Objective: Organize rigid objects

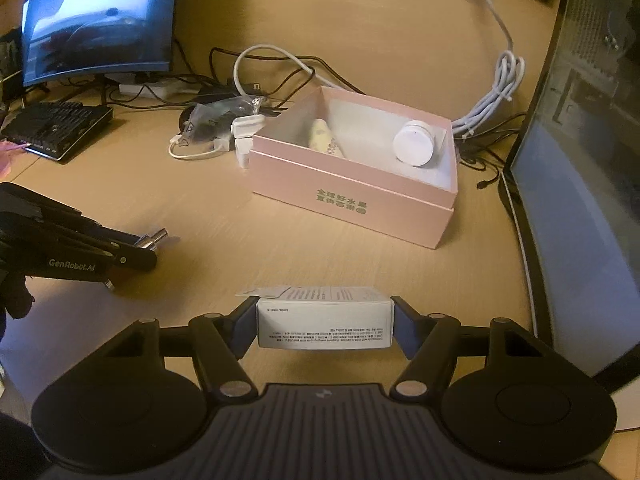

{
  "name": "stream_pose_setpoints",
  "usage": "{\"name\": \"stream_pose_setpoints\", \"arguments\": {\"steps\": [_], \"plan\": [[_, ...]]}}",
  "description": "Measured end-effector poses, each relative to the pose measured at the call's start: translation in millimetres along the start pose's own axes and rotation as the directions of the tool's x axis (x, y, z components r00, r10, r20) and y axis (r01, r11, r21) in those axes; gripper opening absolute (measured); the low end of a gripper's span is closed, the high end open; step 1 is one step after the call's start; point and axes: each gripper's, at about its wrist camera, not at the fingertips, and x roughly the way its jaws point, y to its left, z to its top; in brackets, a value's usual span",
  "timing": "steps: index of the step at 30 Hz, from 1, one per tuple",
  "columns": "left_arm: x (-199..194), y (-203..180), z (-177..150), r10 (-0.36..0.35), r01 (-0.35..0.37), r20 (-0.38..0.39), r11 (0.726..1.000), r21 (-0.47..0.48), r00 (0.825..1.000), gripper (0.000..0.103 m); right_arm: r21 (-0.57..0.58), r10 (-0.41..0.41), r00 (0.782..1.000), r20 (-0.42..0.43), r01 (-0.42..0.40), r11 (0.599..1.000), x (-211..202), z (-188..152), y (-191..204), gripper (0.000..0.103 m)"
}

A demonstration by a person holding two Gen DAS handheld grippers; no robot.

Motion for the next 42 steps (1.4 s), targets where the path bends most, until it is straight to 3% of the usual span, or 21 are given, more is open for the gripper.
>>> {"name": "stream_pose_setpoints", "arguments": {"steps": [4,6,8,11,12,13,14,15,17,19,22,25,30,33,34,42], "plan": [[-21.0,-3.7,23.6,-0.067,0.069,0.088,0.998,-0.016,0.994,0.024,0.010,-0.006,0.999,0.040,0.005,1.000,-11.9,9.8,-7.0,0.068],[-32.1,-5.6,53.3,-0.119,0.124,0.159,0.992,-0.019,0.980,0.024,0.036,-0.008,0.996,0.089,0.004,0.999,-18.9,24.8,-14.1,0.068],[-42.2,-11.2,96.8,-0.160,0.161,0.250,0.987,0.017,0.955,0.024,0.061,-0.035,0.984,0.172,0.024,0.998,-25.5,50.2,-22.5,0.068],[-54.5,-21.4,167.0,-0.185,0.183,0.400,0.982,0.042,0.898,0.024,0.075,-0.092,0.947,0.309,0.072,0.995,-28.9,93.8,-32.4,0.068],[-50.9,-23.4,189.7,-0.188,0.193,0.403,0.981,0.029,0.896,0.025,0.084,-0.114,0.926,0.361,0.090,0.992,-27.4,110.0,-36.6,0.069],[-44.1,-24.5,204.7,-0.182,0.189,0.377,0.982,0.019,0.908,0.026,0.088,-0.125,0.915,0.383,0.099,0.991,-24.3,121.1,-39.0,0.070],[-32.4,-25.1,219.7,-0.168,0.173,0.333,0.985,0.015,0.928,0.025,0.088,-0.133,0.913,0.386,0.107,0.990,-17.9,132.7,-42.3,0.080],[-21.9,-24.0,226.8,-0.156,0.160,0.306,0.987,0.012,0.939,0.025,0.083,-0.138,0.920,0.367,0.115,0.990,-10.0,141.2,-45.6,0.085],[-1.1,-12.9,226.6,-0.139,0.149,0.273,0.989,-0.018,0.952,0.025,0.098,-0.157,0.935,0.317,0.132,0.986,4.5,145.0,-49.0,0.084],[12.8,8.1,217.3,-0.140,0.166,0.248,0.982,-0.089,0.959,0.025,0.109,-0.136,0.952,0.275,0.109,0.988,12.0,134.3,-48.4,0.084],[38.8,45.2,206.2,-0.154,0.195,0.177,0.951,-0.239,0.972,0.025,0.072,-0.075,0.974,0.213,0.061,0.996,18.7,101.5,-42.7,0.084],[65.0,73.0,199.8,-0.062,0.090,0.105,0.955,-0.284,0.993,0.025,0.018,-0.057,0.988,0.146,0.055,0.998,29.4,77.7,-31.6,0.084],[106.6,87.8,189.0,-0.026,0.023,-0.006,0.955,-0.294,1.000,0.025,-0.019,-0.021,0.997,0.078,0.022,1.000,34.7,51.7,-12.5,0.084],[122.1,82.5,187.9,0.044,-0.041,0.006,0.970,-0.241,0.999,0.026,-0.038,-0.015,0.997,0.070,0.018,0.999,34.0,48.8,-2.7,0.084],[124.2,80.9,188.0,0.069,-0.065,0.011,0.972,-0.226,0.998,0.032,-0.044,-0.011,0.998,0.067,0.014,0.999,34.3,48.0,-0.1,0.084],[122.3,84.9,173.0,0.043,-0.045,-0.014,0.980,-0.193,0.999,0.035,-0.073,0.008,0.999,0.047,-0.004,0.997,35.8,44.6,11.8,0.084]]}}
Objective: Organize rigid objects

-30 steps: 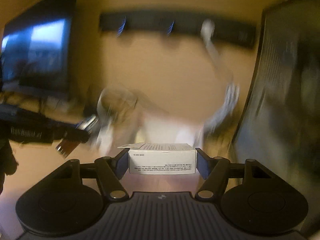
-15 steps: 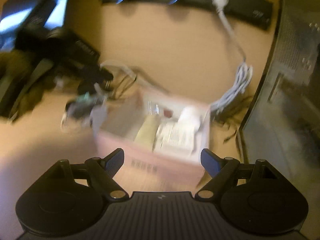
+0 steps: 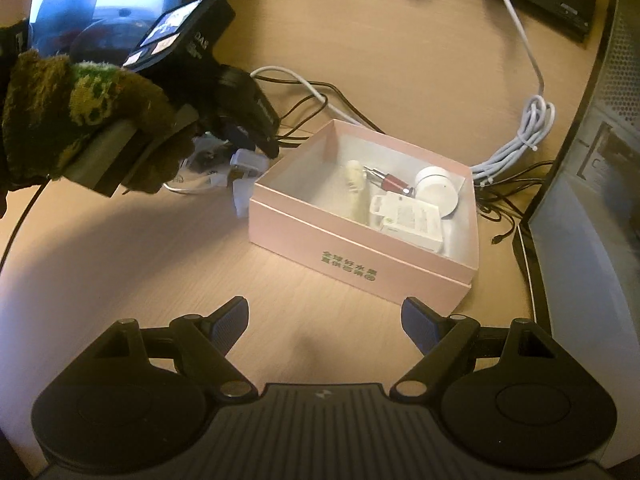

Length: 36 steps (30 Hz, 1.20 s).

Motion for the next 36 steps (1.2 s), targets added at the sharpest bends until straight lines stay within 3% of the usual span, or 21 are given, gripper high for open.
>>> {"name": "stream_pose_setpoints", "arguments": {"steps": [4,10,14,18,23,26,30,34,35,36], "plan": [[-22.4,8.3,-19.0,-0.027,0.026,-0.004,0.999,-0.031,1.000,0.032,-0.004,0.009,1.000,-0.004,-0.009,1.000,1.4,0.2,3.5,0.084],[-65.1,16.3,-73.7,-0.062,0.062,0.003,0.996,-0.064,0.998,0.031,-0.028,0.040,0.999,0.003,-0.040,0.999,4.6,2.9,15.7,0.084],[-90.0,30.9,-101.9,-0.084,0.085,0.017,0.987,-0.135,0.996,0.031,-0.051,0.055,0.998,-0.001,-0.055,0.997,7.3,3.9,27.1,0.084],[-121.8,57.5,-115.9,0.002,0.021,0.106,0.976,-0.217,0.994,0.031,-0.081,0.069,0.998,0.009,-0.068,0.994,5.1,4.2,41.2,0.084],[-154.7,91.2,-126.0,0.073,-0.023,0.148,0.949,-0.313,0.986,0.031,-0.123,0.122,0.992,0.029,-0.118,0.985,6.0,11.5,59.7,0.084],[-166.9,97.1,-133.3,0.062,-0.017,0.137,0.952,-0.307,0.989,0.031,-0.150,0.162,0.986,0.037,-0.155,0.977,18.7,21.9,73.0,0.084],[-178.2,92.6,-146.3,0.019,0.018,0.133,0.962,-0.273,0.991,0.031,-0.068,0.137,0.989,0.054,-0.133,0.989,52.4,40.0,74.8,0.072],[-176.8,74.0,-155.2,-0.063,0.078,0.100,0.986,-0.150,0.993,0.031,0.024,0.103,0.995,0.008,-0.103,0.994,92.1,49.2,68.2,0.069],[-174.2,66.9,-155.5,-0.069,0.079,0.090,0.991,-0.112,0.994,0.031,0.055,0.113,0.993,-0.021,-0.111,0.992,101.4,49.5,65.6,0.066],[-172.3,60.2,-156.4,-0.069,0.075,0.085,0.994,-0.078,0.994,0.031,0.078,0.120,0.992,-0.040,-0.117,0.990,108.2,48.7,63.6,0.051]]}}
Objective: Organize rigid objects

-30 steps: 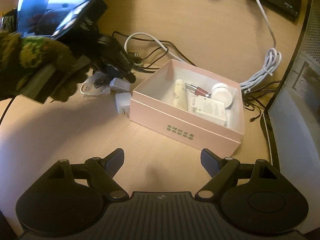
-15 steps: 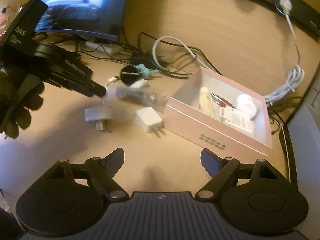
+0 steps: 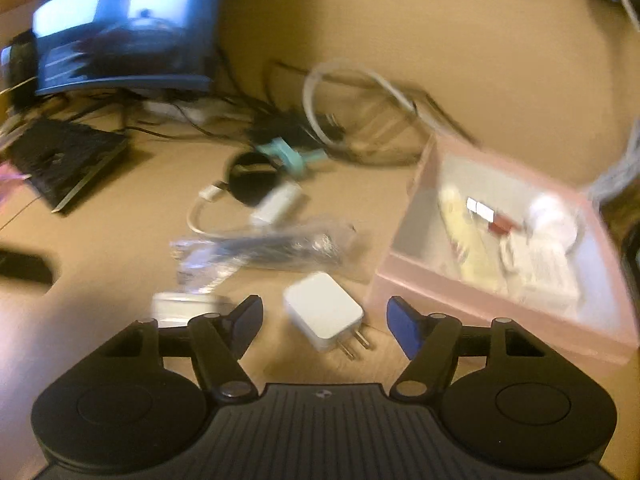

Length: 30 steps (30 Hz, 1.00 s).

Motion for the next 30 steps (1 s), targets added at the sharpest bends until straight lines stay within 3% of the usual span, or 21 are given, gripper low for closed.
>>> {"name": "stream_pose_setpoints", "arguments": {"steps": [2,6,10,15,19,24,30], "plan": [[7.2,-16.1,0.3,0.007,-0.007,0.000,0.996,0.088,1.000,0.031,0.019,-0.005,1.000,-0.021,0.005,1.000,4.6,-2.4,-3.6,0.033],[26.2,-42.9,6.3,0.011,-0.012,0.003,0.960,0.278,1.000,0.031,0.022,0.008,1.000,-0.021,-0.008,1.000,-15.3,-13.3,-13.5,0.030],[54.6,-59.8,10.2,0.062,-0.039,-0.037,0.894,0.446,0.997,0.031,0.022,-0.027,0.999,-0.029,0.028,0.999,-42.3,-35.5,-28.7,0.030],[82.1,-63.0,14.0,0.060,-0.010,-0.085,0.867,0.498,0.995,0.037,0.048,-0.066,0.997,-0.048,0.069,0.996,-67.8,-62.7,-48.4,0.030],[104.2,-59.8,20.3,0.061,0.011,-0.141,0.887,0.461,0.988,0.034,0.069,-0.078,0.995,-0.060,0.082,0.994,-75.5,-74.6,-57.5,0.031],[119.3,-61.6,28.0,0.056,0.012,-0.151,0.908,0.418,0.987,0.033,0.086,-0.119,0.992,-0.049,0.122,0.989,-79.1,-83.8,-62.8,0.055],[128.9,-66.4,37.5,0.051,0.016,-0.167,0.927,0.376,0.985,0.033,0.148,-0.123,0.992,-0.034,0.126,0.981,-80.0,-90.9,-71.0,0.069]]}}
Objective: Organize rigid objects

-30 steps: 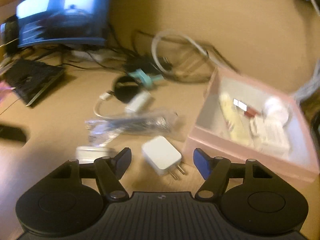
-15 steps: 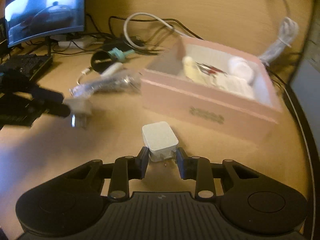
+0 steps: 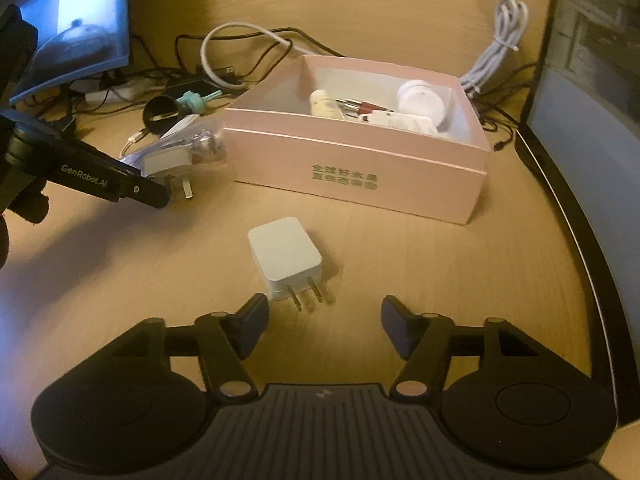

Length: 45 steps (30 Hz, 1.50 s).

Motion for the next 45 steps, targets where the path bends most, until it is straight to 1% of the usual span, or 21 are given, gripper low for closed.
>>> {"name": "stream_pose_setpoints", "arguments": {"steps": [3,5,7,8,9,10,14,17,19,20,21,32,38,42,45], "plan": [[0.7,5.2,3.1,-0.010,0.009,-0.013,0.998,-0.064,1.000,0.032,-0.001,0.000,1.000,0.006,0.000,1.000,-0.1,-1.4,-0.5,0.070],[1.3,5.5,4.4,-0.010,0.009,-0.017,0.998,-0.064,1.000,0.032,-0.003,0.000,1.000,0.006,0.000,1.000,0.1,-1.2,1.0,0.070],[1.4,3.6,3.1,0.011,-0.011,-0.011,0.999,-0.047,1.000,0.023,-0.014,0.010,1.000,0.001,-0.010,1.000,1.0,0.6,2.6,0.070],[1.2,3.0,1.8,0.017,-0.017,-0.005,0.999,-0.043,1.000,0.022,-0.022,0.017,1.000,0.001,-0.017,1.000,1.2,2.2,4.1,0.070],[0.3,3.0,0.3,0.018,-0.018,0.000,0.999,-0.048,1.000,0.019,-0.035,0.029,1.000,0.012,-0.028,0.999,0.7,4.9,6.7,0.070],[-0.4,3.5,-1.3,0.016,-0.016,0.003,0.998,-0.058,1.000,0.012,-0.053,0.037,0.999,0.024,-0.036,0.998,0.3,7.5,9.2,0.070],[-6.3,2.5,-9.0,-0.013,0.015,0.029,0.998,-0.069,0.999,0.011,-0.116,0.051,0.997,0.059,-0.044,0.992,8.0,27.6,21.4,0.070],[-15.3,-3.3,-14.4,-0.020,0.022,0.055,0.999,-0.046,0.998,0.010,-0.135,0.056,0.998,0.042,-0.050,0.990,24.6,41.4,24.1,0.070],[-23.1,-6.7,-18.4,-0.030,0.033,0.075,0.999,-0.036,0.997,0.010,-0.138,0.062,0.998,0.017,-0.059,0.989,31.5,46.1,24.3,0.059],[-27.3,-8.2,-21.0,-0.038,0.041,0.085,0.999,-0.035,0.996,0.010,-0.138,0.074,0.997,0.007,-0.073,0.988,31.6,47.4,24.3,0.042],[-30.6,-9.4,-23.3,-0.045,0.048,0.092,0.998,-0.035,0.995,0.010,-0.140,0.089,0.996,-0.001,-0.088,0.986,29.8,48.3,24.7,0.034],[-59.6,-26.7,-47.1,-0.115,0.123,0.140,0.991,-0.051,0.983,0.010,-0.149,0.081,0.996,0.031,-0.076,0.986,-15.8,30.1,20.6,0.033],[-62.6,-32.0,-56.3,-0.111,0.120,0.143,0.991,-0.057,0.984,0.010,-0.149,0.045,0.999,0.029,-0.040,0.988,-28.6,13.1,13.8,0.032],[-66.4,-28.6,-57.8,-0.095,0.110,0.169,0.990,-0.086,0.981,0.010,-0.146,0.028,0.999,0.024,-0.024,0.989,-32.2,4.1,10.9,0.032],[-70.3,-28.3,-58.5,-0.089,0.106,0.183,0.991,-0.081,0.979,0.010,-0.146,0.021,0.999,0.028,-0.017,0.989,-34.6,-1.2,11.2,0.032]]}}
